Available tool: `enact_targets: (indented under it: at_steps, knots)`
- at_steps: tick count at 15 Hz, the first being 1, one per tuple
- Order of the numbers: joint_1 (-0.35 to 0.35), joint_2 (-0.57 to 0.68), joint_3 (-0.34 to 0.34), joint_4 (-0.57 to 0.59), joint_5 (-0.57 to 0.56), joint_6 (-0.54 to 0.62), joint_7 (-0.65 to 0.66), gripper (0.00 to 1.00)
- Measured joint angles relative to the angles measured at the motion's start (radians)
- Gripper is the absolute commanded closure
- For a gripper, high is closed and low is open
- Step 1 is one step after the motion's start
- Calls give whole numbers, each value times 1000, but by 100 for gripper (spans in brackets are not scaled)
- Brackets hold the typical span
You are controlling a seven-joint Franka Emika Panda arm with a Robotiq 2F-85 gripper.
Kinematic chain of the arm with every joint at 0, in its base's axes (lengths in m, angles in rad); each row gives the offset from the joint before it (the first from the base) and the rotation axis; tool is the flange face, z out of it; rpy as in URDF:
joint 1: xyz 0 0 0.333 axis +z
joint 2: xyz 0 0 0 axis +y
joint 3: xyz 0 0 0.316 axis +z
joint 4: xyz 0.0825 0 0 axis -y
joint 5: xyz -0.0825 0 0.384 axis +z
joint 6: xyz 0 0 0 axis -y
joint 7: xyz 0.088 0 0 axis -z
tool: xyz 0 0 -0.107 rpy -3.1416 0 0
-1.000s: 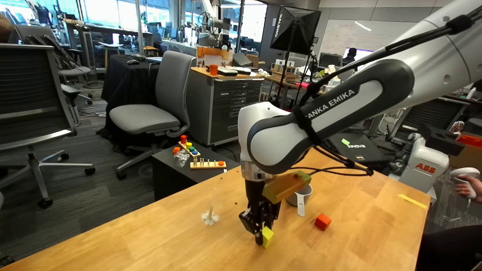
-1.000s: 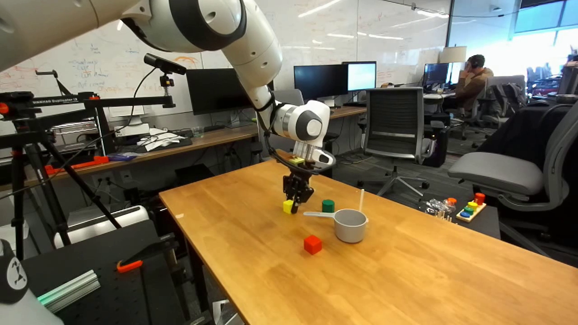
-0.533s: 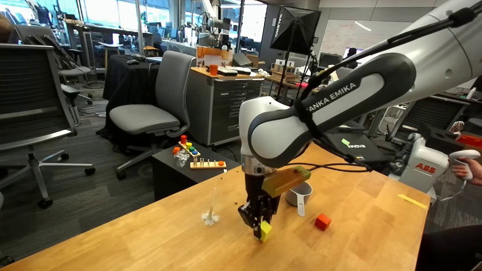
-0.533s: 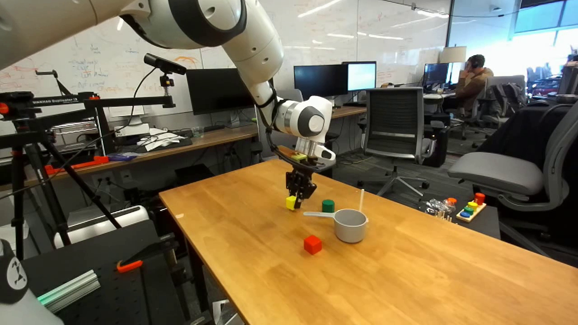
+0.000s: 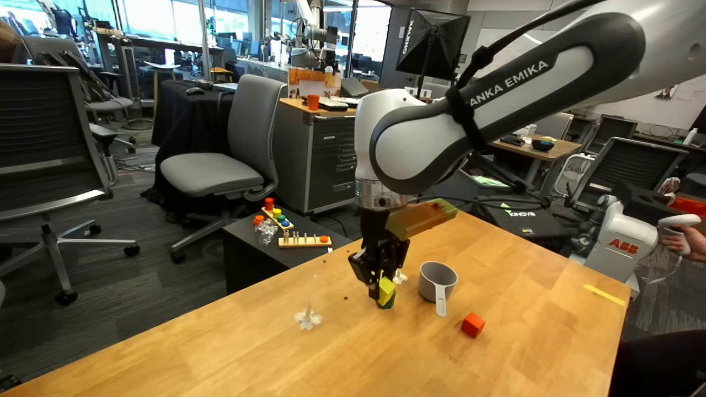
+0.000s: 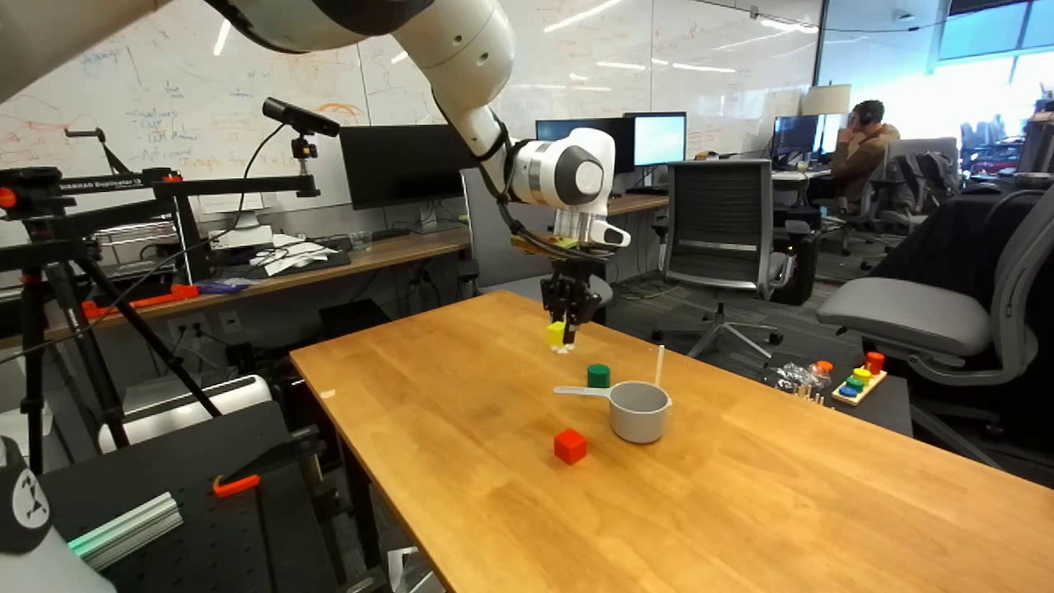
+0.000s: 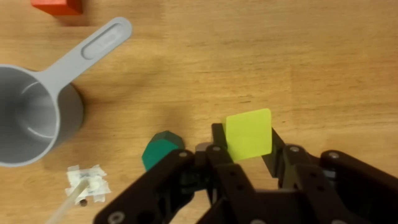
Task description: Put the blocks inside the grey measuring cup
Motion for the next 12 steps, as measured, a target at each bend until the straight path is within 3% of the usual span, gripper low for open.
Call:
enact_targets:
  at_steps: [5,12]
  knots:
    - [-33,-13,-52,-3,-22,0,-3,92]
    - [-93,-14,-74,-28,-22,0,-7,92]
